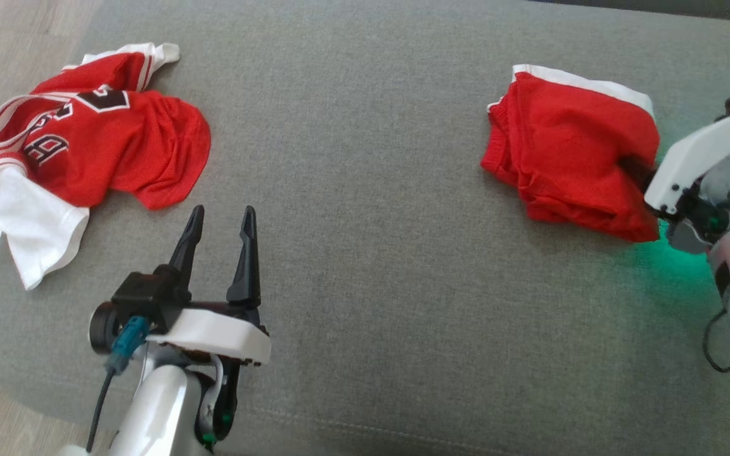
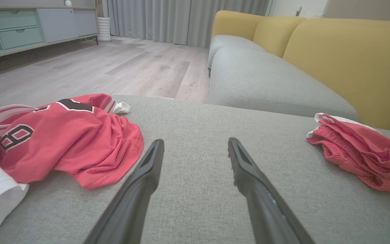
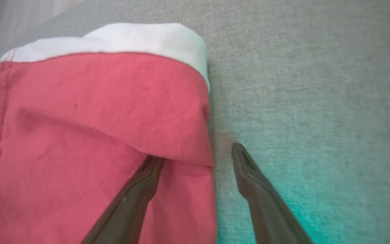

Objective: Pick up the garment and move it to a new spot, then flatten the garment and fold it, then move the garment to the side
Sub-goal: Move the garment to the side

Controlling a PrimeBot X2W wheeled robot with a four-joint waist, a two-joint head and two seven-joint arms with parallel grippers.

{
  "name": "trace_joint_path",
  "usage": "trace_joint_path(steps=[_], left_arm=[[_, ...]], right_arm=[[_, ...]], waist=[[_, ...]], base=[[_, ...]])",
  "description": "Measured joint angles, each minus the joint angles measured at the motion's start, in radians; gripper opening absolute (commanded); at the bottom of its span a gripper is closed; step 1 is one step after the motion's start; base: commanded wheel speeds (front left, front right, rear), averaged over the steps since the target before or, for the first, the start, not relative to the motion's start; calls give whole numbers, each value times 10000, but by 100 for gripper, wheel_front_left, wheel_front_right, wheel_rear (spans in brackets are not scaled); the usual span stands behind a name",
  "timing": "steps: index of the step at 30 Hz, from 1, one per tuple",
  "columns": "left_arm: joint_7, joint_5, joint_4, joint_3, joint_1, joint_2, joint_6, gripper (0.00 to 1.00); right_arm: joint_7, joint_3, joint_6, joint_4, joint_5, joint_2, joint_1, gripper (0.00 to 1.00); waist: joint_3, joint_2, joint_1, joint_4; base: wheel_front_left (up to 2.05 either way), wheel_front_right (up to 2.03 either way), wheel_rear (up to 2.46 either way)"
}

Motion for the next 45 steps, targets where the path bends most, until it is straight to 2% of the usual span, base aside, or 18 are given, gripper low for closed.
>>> trace_joint_path(steps=[3,4,5,6,14,21,31,36,41,45], left_arm=[[0,0,2,-2,-17,0,69,100],[0,-2,4,-17,-25,0,69,100],[0,0,10,-36,-37,0,69,100],[0,0,23,-71,-61,0,69,100],[0,6,138,-171,-160,0,-27,100],[0,104,222,-405,-204,2,-383,100],[-2,27,639,-1400,-1016,-4,-433,100],[-2,-29,784,-1852,-1343,-13,-431,100],[2,4,851,-2255,-1935,-27,-428,100],[58,29,880,-2280,-2333,-17,-399,100]], right_arm=[[0,-38,0,-6,219,115,-118,100],[-2,-35,0,-48,313,161,-111,72],[-13,-6,0,-123,357,201,-94,29],[-52,12,0,-199,391,236,-71,0],[-984,481,0,-940,646,324,71,0],[-982,1139,0,-1152,769,71,66,0],[-1214,1755,0,-1522,1421,19,75,0],[-1406,1981,0,-1687,1651,-169,80,0],[-1515,2518,0,-1799,1569,-1037,-93,0],[-1561,3329,0,-1795,736,-2092,-1075,0]], waist=[[71,0,1,20],[64,0,0,-4],[50,0,0,-35],[24,0,1,-72],[-323,0,0,-737],[-629,0,0,-1962],[-674,0,0,-3997],[-451,0,0,-4492],[263,0,0,-4560],[943,0,1,-4351]], base=[[0,0,0],[0,0,0],[0,0,0],[0,0,0],[0,0,0],[0,0,0],[0,0,0],[0,0,0],[0,0,0],[0,0,0]])
